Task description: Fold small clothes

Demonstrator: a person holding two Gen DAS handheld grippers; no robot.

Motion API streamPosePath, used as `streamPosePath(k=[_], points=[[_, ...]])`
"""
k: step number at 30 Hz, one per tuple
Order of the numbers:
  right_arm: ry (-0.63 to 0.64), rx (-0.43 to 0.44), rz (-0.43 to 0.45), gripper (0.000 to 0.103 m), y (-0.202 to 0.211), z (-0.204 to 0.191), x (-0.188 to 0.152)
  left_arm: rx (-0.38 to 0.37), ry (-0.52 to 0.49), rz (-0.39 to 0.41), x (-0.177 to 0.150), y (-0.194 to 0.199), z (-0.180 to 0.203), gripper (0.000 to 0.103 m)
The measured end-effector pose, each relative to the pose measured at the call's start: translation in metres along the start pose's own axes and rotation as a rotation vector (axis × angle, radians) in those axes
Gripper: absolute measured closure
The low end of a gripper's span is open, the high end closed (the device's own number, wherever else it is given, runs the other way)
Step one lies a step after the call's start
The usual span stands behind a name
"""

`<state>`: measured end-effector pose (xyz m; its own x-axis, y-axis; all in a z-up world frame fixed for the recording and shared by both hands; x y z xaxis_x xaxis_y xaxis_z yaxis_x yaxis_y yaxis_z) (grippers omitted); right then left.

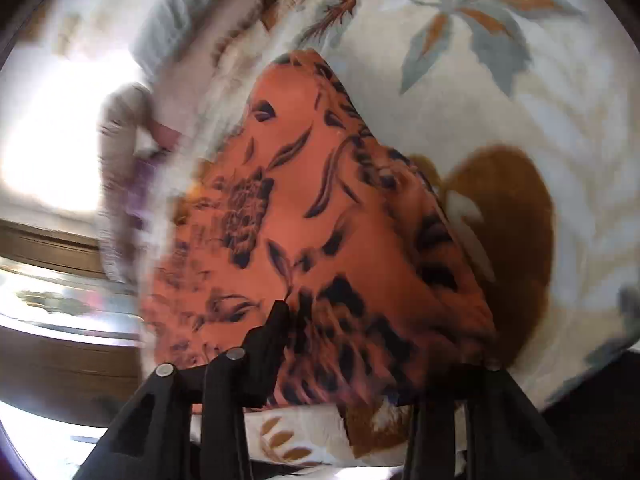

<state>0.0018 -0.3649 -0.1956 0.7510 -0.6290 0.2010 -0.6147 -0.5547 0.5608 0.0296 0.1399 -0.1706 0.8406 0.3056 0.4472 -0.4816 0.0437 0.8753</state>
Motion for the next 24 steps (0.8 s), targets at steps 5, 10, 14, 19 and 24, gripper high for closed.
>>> streamPosePath(k=[5, 10, 14, 19, 24], points=[[0.084, -0.102, 0.102, 0.036, 0.056, -0.008, 0.017, -0.023, 0.005, 0.077, 0.041, 0.026, -0.008, 0.038], [0.237, -0.101, 0.132, 0.036, 0.064, -0.038, 0.068, -0.071, -0.052, 0.099, 0.084, 0.012, -0.003, 0.038], [0.349, -0.125, 0.073, 0.036, 0.026, -0.060, 0.101, -0.090, -0.092, 0.087, 0.110, -0.012, 0.012, 0.038], [0.393, -0.127, 0.022, 0.036, -0.003, -0.065, 0.113, -0.100, -0.123, 0.059, 0.121, -0.035, 0.027, 0.041], [0.445, -0.193, -0.019, 0.037, -0.025, -0.060, 0.126, -0.107, -0.165, 0.056, 0.126, -0.044, 0.039, 0.055]])
Point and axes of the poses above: each gripper's, at about its wrist camera, not at the fingertips, and y roughly against the way its jaws point, z to its right, x to its top, the point moved 5 cm from there along -y, roughly the way its jaws point, and after that the axes turned 8 degrees about x, right-handed, at the moved point
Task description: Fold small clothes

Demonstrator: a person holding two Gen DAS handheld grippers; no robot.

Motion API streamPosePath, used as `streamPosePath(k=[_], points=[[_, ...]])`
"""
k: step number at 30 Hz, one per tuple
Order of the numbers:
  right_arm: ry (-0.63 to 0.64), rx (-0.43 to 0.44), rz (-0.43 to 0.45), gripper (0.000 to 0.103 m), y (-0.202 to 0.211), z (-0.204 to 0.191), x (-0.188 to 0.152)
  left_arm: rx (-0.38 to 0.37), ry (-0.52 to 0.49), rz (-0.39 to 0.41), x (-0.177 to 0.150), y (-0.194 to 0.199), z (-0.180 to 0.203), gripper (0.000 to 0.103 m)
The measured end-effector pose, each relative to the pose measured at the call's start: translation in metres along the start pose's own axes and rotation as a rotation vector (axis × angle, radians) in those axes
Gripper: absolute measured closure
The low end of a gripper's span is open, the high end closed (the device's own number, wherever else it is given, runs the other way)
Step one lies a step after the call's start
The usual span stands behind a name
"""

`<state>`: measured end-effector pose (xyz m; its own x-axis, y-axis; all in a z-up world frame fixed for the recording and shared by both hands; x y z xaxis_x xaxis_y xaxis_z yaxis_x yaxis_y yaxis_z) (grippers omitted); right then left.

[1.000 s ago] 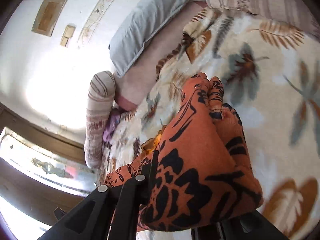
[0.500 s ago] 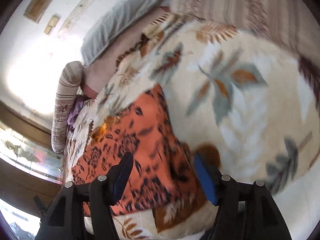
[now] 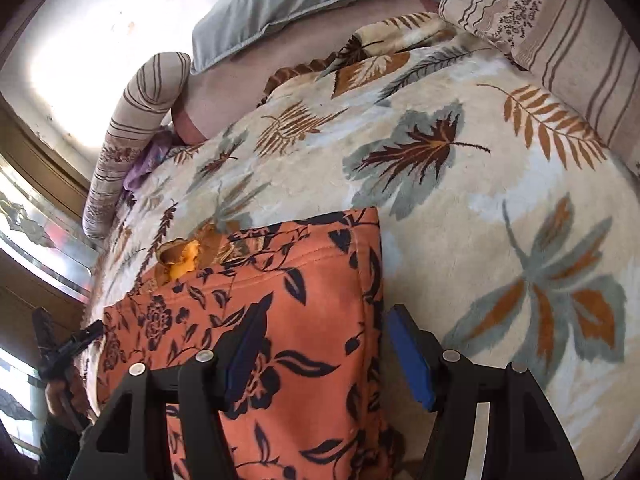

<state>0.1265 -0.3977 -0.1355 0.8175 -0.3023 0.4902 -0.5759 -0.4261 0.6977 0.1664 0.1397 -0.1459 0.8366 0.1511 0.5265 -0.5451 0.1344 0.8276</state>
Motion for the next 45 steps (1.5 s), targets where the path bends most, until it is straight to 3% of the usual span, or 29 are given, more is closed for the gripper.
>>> streamPosePath(k=[7, 8, 10, 11, 13, 19, 24, 26, 27, 29, 30, 31, 32, 34, 35, 36, 38, 43, 45], points=[[0.066, -0.063, -0.025, 0.039, -0.029, 0.003, 0.016, 0.029, -0.026, -0.016, 0.003, -0.013, 0.005, 0.055], [0.073, -0.074, -0.027, 0.047, -0.033, 0.003, 0.017, 0.040, -0.035, -0.018, 0.003, -0.016, 0.006, 0.055], [0.079, -0.100, -0.051, 0.075, -0.043, 0.005, 0.017, 0.083, -0.061, -0.024, 0.002, -0.020, 0.006, 0.092], [0.090, -0.128, -0.063, 0.085, -0.045, 0.005, 0.016, 0.104, -0.070, -0.030, 0.002, -0.021, 0.006, 0.100], [0.131, -0.169, -0.050, 0.095, -0.040, -0.001, 0.016, 0.102, -0.073, 0.004, 0.005, -0.013, 0.006, 0.100], [0.259, -0.233, 0.084, 0.096, 0.006, -0.039, 0.033, 0.110, -0.134, 0.150, 0.028, 0.022, 0.019, 0.100], [0.224, -0.261, 0.129, 0.096, -0.014, -0.028, 0.061, 0.173, -0.098, 0.101, 0.040, -0.026, 0.006, 0.100], [0.132, -0.235, -0.009, 0.094, -0.058, 0.001, 0.054, 0.215, -0.114, -0.008, 0.033, -0.063, 0.004, 0.095], [0.079, -0.235, -0.042, 0.092, -0.074, 0.016, 0.046, 0.231, -0.121, 0.017, 0.033, -0.063, 0.005, 0.095], [0.053, -0.216, 0.017, 0.090, -0.066, 0.016, 0.043, 0.237, -0.139, 0.024, 0.035, -0.053, 0.010, 0.092], [0.036, -0.211, 0.031, 0.086, -0.058, 0.013, 0.043, 0.229, -0.133, 0.037, 0.037, -0.045, 0.010, 0.084], [0.034, -0.218, 0.035, 0.072, -0.050, 0.010, 0.042, 0.221, -0.124, 0.059, 0.040, -0.034, 0.009, 0.080], [0.041, -0.242, 0.045, 0.065, -0.039, 0.007, 0.042, 0.224, -0.107, 0.086, 0.042, -0.019, 0.007, 0.075], [0.046, -0.229, 0.105, 0.058, -0.008, -0.007, 0.039, 0.201, -0.073, 0.133, 0.040, 0.013, 0.004, 0.071], [0.045, -0.201, 0.127, 0.041, 0.006, -0.015, 0.035, 0.181, -0.058, 0.155, 0.038, 0.030, 0.004, 0.064], [0.051, -0.160, 0.152, 0.036, 0.020, -0.025, 0.030, 0.167, -0.048, 0.185, 0.032, 0.050, 0.005, 0.060], [0.065, -0.047, 0.160, 0.034, 0.042, -0.053, 0.009, 0.149, -0.044, 0.236, 0.017, 0.082, 0.010, 0.048], [0.011, 0.275, 0.063, 0.034, 0.043, -0.096, -0.051, -0.001, -0.083, 0.198, -0.049, 0.112, 0.040, 0.047], [-0.018, 0.274, 0.041, 0.032, 0.029, -0.089, -0.072, 0.079, -0.102, 0.119, -0.076, 0.086, 0.041, 0.047]])
Point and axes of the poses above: each gripper's, at about its wrist camera, not at the fingertips, and y roughly against the way its jaws point, z to its right, x to its top, the point moved 5 cm from there along -y, roughly the way its jaws point, and after that the axes turned 8 degrees about x, right-handed, at the moved point
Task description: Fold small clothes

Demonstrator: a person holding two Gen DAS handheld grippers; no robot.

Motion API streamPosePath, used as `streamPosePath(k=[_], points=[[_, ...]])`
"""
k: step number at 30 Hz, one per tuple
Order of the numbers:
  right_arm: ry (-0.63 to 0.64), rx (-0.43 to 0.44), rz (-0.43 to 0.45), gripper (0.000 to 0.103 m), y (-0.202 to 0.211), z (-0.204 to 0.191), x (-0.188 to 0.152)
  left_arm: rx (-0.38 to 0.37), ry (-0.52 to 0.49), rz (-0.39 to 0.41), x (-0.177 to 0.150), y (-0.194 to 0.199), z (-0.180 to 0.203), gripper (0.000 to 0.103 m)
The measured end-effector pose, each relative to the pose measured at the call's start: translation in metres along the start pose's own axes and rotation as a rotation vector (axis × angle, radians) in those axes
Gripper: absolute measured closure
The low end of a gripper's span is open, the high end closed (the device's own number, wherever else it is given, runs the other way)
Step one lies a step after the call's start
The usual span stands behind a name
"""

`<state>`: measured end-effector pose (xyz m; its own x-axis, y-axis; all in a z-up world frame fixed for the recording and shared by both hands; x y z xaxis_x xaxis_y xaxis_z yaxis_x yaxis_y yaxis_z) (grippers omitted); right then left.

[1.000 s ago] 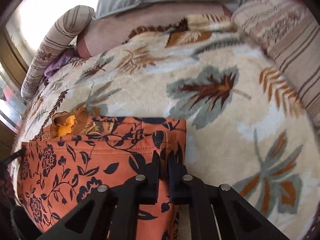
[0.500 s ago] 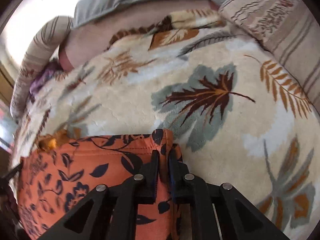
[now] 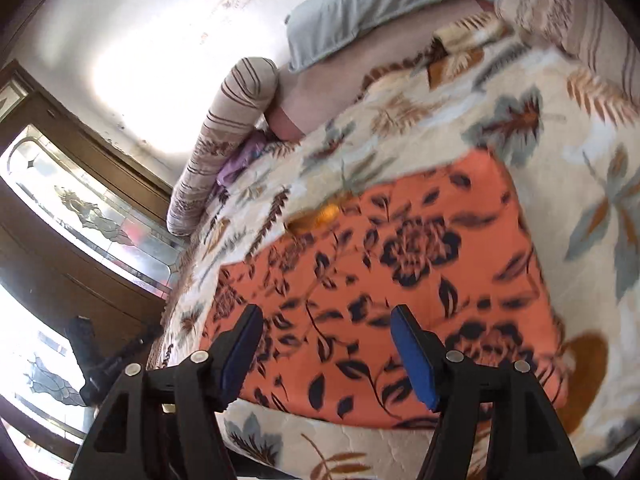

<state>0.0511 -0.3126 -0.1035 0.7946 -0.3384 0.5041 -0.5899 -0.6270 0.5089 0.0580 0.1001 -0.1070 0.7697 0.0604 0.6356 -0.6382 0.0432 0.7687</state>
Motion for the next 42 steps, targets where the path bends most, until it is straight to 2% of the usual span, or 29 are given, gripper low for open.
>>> streamPosePath(k=[1, 2, 3, 4, 5, 7, 10, 13, 15, 18, 20, 21, 22, 23, 24, 26, 27, 29, 31, 32, 33, 34, 35, 36, 37, 39, 40, 42], points=[[-0.027, -0.032, -0.019, 0.030, -0.008, 0.016, -0.008, 0.076, 0.007, -0.088, -0.017, -0.024, -0.006, 0.047], [-0.060, -0.082, -0.047, 0.030, -0.016, 0.036, -0.014, 0.164, 0.022, -0.209, -0.036, -0.051, -0.019, 0.046], [-0.124, -0.172, -0.077, 0.032, -0.022, 0.062, -0.021, 0.165, 0.076, -0.250, -0.050, -0.064, -0.031, 0.045], [-0.166, -0.156, -0.062, 0.037, -0.020, 0.072, -0.022, 0.132, 0.126, -0.200, -0.048, -0.055, -0.037, 0.045], [-0.177, -0.130, -0.030, 0.036, -0.011, 0.070, -0.020, 0.151, 0.140, -0.206, -0.047, -0.046, -0.041, 0.045], [-0.148, -0.195, -0.013, 0.031, 0.003, 0.061, -0.016, 0.187, 0.126, -0.162, -0.040, -0.029, -0.043, 0.045], [-0.101, -0.176, 0.002, 0.031, 0.012, 0.042, -0.001, 0.194, 0.103, -0.111, -0.026, -0.014, -0.038, 0.045], [-0.099, -0.101, 0.017, 0.029, 0.008, 0.021, 0.020, 0.111, 0.098, -0.079, -0.007, -0.009, -0.016, 0.045], [-0.100, -0.029, -0.009, 0.027, -0.006, 0.007, 0.032, 0.062, 0.082, -0.074, 0.007, -0.013, 0.007, 0.040], [-0.131, 0.090, -0.099, 0.027, -0.044, -0.002, 0.047, 0.002, 0.015, -0.076, 0.020, -0.030, 0.049, 0.038], [-0.184, 0.128, -0.146, 0.027, -0.069, 0.010, 0.055, -0.004, -0.045, -0.104, 0.020, -0.051, 0.073, 0.037], [-0.218, 0.128, -0.155, 0.027, -0.080, 0.021, 0.058, 0.037, -0.084, -0.147, 0.018, -0.071, 0.078, 0.037], [-0.245, 0.094, -0.149, 0.027, -0.089, 0.038, 0.064, 0.111, -0.107, -0.192, 0.012, -0.093, 0.075, 0.037], [-0.257, 0.033, -0.143, 0.027, -0.094, 0.060, 0.071, 0.139, -0.094, -0.212, 0.007, -0.107, 0.068, 0.036], [-0.297, 0.004, -0.123, 0.030, -0.095, 0.085, 0.078, 0.116, -0.072, -0.176, 0.009, -0.108, 0.063, 0.035], [-0.439, 0.128, -0.059, 0.030, -0.086, 0.108, 0.090, 0.116, -0.073, -0.161, 0.013, -0.099, 0.059, 0.035], [-0.427, 0.125, -0.046, 0.029, -0.080, 0.106, 0.097, 0.124, -0.053, -0.147, 0.018, -0.094, 0.055, 0.035], [-0.329, 0.096, -0.010, 0.025, -0.071, 0.090, 0.111, 0.093, -0.010, -0.109, 0.034, -0.088, 0.050, 0.035], [-0.306, 0.207, -0.027, 0.024, -0.077, 0.078, 0.121, 0.070, -0.026, -0.101, 0.048, -0.098, 0.048, 0.035], [-0.283, 0.162, -0.024, 0.024, -0.081, 0.083, 0.126, 0.100, -0.034, -0.110, 0.052, -0.109, 0.042, 0.035], [-0.267, 0.071, -0.018, 0.024, -0.086, 0.097, 0.130, 0.160, -0.019, -0.158, 0.053, -0.130, 0.030, 0.035], [-0.289, -0.011, -0.010, 0.024, -0.088, 0.115, 0.133, 0.188, 0.030, -0.209, 0.053, -0.146, 0.013, 0.035], [-0.375, -0.006, 0.019, 0.027, -0.090, 0.139, 0.134, 0.157, 0.100, -0.191, 0.060, -0.151, 0.000, 0.034], [-0.440, 0.045, 0.060, 0.027, -0.088, 0.148, 0.139, 0.154, 0.122, -0.179, 0.067, -0.148, -0.006, 0.034], [-0.453, 0.055, 0.091, 0.025, -0.081, 0.146, 0.141, 0.162, 0.126, -0.177, 0.072, -0.145, -0.009, 0.036], [-0.362, 0.005, 0.107, 0.024, -0.068, 0.121, 0.143, 0.246, 0.166, -0.121, 0.080, -0.136, -0.023, 0.036], [-0.347, 0.019, 0.102, 0.024, -0.066, 0.111, 0.140, 0.275, 0.187, -0.112, 0.080, -0.134, -0.029, 0.036], [-0.329, 0.091, 0.051, 0.023, -0.073, 0.080, 0.125, 0.247, 0.209, -0.149, 0.078, -0.138, -0.037, 0.036]])
Point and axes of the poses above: each gripper's, at about its wrist camera, not at the fingertips, and y roughly against the way its jaws point, z to its right, x to its top, the point moved 5 cm from there along -y, roughly the way its jaws point, and after that the axes turned 8 degrees about x, right-handed, at the moved point
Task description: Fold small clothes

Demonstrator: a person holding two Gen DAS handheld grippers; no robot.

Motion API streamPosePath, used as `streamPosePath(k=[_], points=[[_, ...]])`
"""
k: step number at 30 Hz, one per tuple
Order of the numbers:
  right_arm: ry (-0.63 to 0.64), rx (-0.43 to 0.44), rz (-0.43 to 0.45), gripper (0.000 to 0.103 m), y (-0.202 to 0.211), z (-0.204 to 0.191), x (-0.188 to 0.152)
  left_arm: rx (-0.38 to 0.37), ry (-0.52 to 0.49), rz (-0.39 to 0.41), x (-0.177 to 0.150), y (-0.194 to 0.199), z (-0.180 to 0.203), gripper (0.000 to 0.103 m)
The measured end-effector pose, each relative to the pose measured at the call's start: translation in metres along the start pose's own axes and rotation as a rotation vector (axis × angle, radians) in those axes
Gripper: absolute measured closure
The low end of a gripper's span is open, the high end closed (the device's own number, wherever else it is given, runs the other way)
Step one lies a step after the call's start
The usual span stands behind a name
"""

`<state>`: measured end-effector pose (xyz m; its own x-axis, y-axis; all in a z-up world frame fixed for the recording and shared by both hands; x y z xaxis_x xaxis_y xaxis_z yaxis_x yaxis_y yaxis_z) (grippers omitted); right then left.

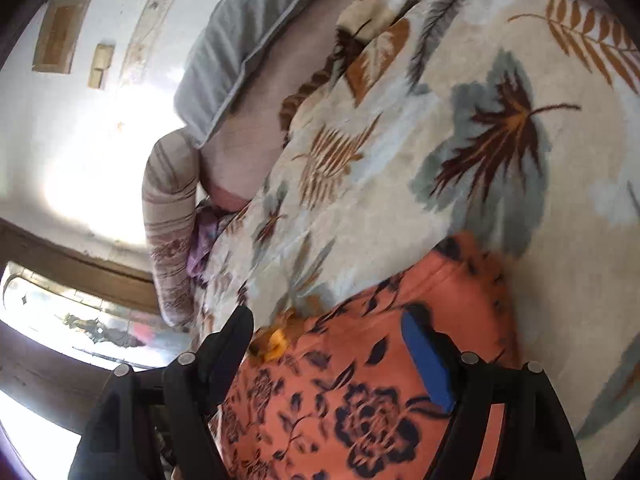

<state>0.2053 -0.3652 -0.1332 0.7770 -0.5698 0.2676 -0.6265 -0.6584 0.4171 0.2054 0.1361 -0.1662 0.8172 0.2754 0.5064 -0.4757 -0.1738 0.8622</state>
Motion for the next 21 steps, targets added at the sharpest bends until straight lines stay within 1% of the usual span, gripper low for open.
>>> streamPosePath(k=[1, 2, 3, 4, 5, 6, 7, 8, 9, 10, 11, 12, 13, 14, 15, 16, 17, 18, 19, 20, 21], points=[[0.015, 0.017, -0.039, 0.023, -0.006, -0.012, -0.013, -0.004, 0.006, -0.016, 0.000, 0.000, -0.003, 0.036], [0.016, 0.039, -0.092, 0.023, -0.016, -0.025, -0.031, -0.007, 0.016, -0.006, -0.001, 0.005, -0.006, 0.036], [0.014, 0.073, -0.159, 0.023, -0.029, -0.039, -0.049, -0.018, 0.012, 0.022, -0.005, 0.016, -0.006, 0.036], [0.021, 0.127, -0.217, 0.023, -0.044, -0.055, -0.068, -0.026, 0.001, 0.042, -0.009, 0.028, -0.005, 0.036], [0.018, 0.173, -0.254, 0.022, -0.055, -0.064, -0.086, -0.042, -0.010, 0.056, -0.014, 0.039, -0.005, 0.036], [-0.003, 0.217, -0.302, 0.022, -0.074, -0.073, -0.099, -0.066, -0.018, 0.063, -0.021, 0.048, -0.005, 0.036], [-0.041, 0.239, -0.358, 0.022, -0.098, -0.078, -0.111, -0.089, -0.028, 0.062, -0.029, 0.057, -0.002, 0.035], [-0.069, 0.225, -0.394, 0.022, -0.116, -0.075, -0.116, -0.114, -0.048, 0.057, -0.041, 0.064, 0.001, 0.035], [-0.084, 0.176, -0.409, 0.022, -0.138, -0.066, -0.115, -0.125, -0.072, 0.054, -0.053, 0.069, 0.006, 0.033], [-0.106, 0.105, -0.384, 0.024, -0.154, -0.049, -0.106, -0.122, -0.099, 0.046, -0.064, 0.068, 0.012, 0.032], [-0.178, 0.127, -0.318, 0.024, -0.158, -0.038, -0.092, -0.105, -0.133, 0.022, -0.075, 0.061, 0.016, 0.032], [-0.228, 0.166, -0.251, 0.024, -0.151, -0.033, -0.080, -0.065, -0.168, -0.008, -0.087, 0.050, 0.017, 0.032], [-0.245, 0.186, -0.177, 0.022, -0.138, -0.035, -0.070, -0.037, -0.196, -0.003, -0.094, 0.040, 0.017, 0.032], [-0.217, 0.169, -0.118, 0.020, -0.123, -0.038, -0.063, -0.027, -0.218, 0.032, -0.097, 0.040, 0.017, 0.028], [-0.184, 0.144, -0.067, 0.019, -0.108, -0.039, -0.060, -0.014, -0.238, 0.055, -0.097, 0.043, 0.018, 0.028], [-0.171, 0.106, -0.037, 0.013, -0.096, -0.032, -0.060, -0.011, -0.239, 0.048, -0.096, 0.046, 0.018, 0.028], [-0.186, 0.044, -0.059, 0.014, -0.090, -0.019, -0.062, -0.016, -0.222, 0.031, -0.093, 0.049, 0.016, 0.028], [-0.203, 0.004, -0.066, 0.016, -0.083, -0.010, -0.065, -0.032, -0.190, 0.019, -0.090, 0.055, 0.013, 0.028], [-0.199, 0.014, -0.036, 0.014, -0.066, -0.009, -0.068, -0.056, -0.159, 0.027, -0.087, 0.065, 0.010, 0.028], [-0.164, 0.026, -0.006, 0.014, -0.043, -0.016, -0.074, -0.078, -0.136, 0.049, -0.083, 0.076, 0.007, 0.028], [-0.129, 0.045, 0.003, 0.014, -0.023, -0.024, -0.079, -0.091, -0.126, 0.074, -0.083, 0.088, 0.005, 0.028]])
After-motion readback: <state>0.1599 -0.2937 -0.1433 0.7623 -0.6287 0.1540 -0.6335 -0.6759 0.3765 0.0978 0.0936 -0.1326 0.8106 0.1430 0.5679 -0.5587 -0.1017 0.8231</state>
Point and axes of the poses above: each gripper's, at about its wrist camera, not at the fingertips, and y roughly against the way its jaws point, z to its right, x to its top, the point moved 5 cm from there along -y, roughly the way its jaws point, and after that the axes turned 8 degrees about x, right-handed, at the moved point
